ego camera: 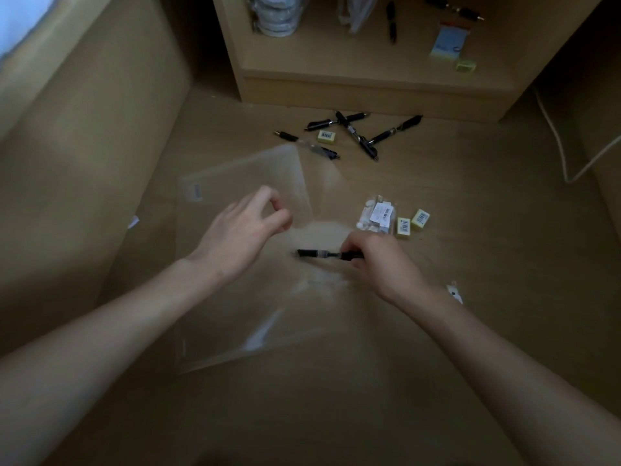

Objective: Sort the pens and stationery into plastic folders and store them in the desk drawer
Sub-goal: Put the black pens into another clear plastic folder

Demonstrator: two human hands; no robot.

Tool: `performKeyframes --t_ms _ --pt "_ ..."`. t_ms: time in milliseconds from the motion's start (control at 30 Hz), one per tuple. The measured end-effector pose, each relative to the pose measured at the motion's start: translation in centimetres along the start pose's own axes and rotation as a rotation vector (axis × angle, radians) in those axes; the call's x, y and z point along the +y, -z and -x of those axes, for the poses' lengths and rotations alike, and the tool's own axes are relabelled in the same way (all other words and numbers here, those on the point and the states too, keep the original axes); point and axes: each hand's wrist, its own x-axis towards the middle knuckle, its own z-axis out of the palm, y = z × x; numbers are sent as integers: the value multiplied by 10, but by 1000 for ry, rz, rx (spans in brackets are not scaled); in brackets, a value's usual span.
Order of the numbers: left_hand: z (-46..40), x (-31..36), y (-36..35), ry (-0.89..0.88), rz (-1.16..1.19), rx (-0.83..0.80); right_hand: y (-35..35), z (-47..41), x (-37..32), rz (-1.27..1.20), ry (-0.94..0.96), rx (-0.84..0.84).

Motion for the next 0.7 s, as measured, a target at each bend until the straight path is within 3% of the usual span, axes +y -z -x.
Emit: performKeyframes --t_ms 167,400,533,700 --pt "-1 5 5 -42 1 70 -19 -9 -12 -197 134 -181" --pt "2 3 0 -55 27 76 -47 -14 -19 -275 173 -249" --pt "2 -1 -1 -53 46 79 -42 -14 -12 -343 146 -183" --pt "-1 -11 -3 -27 80 83 -8 -21 4 -425 -20 59"
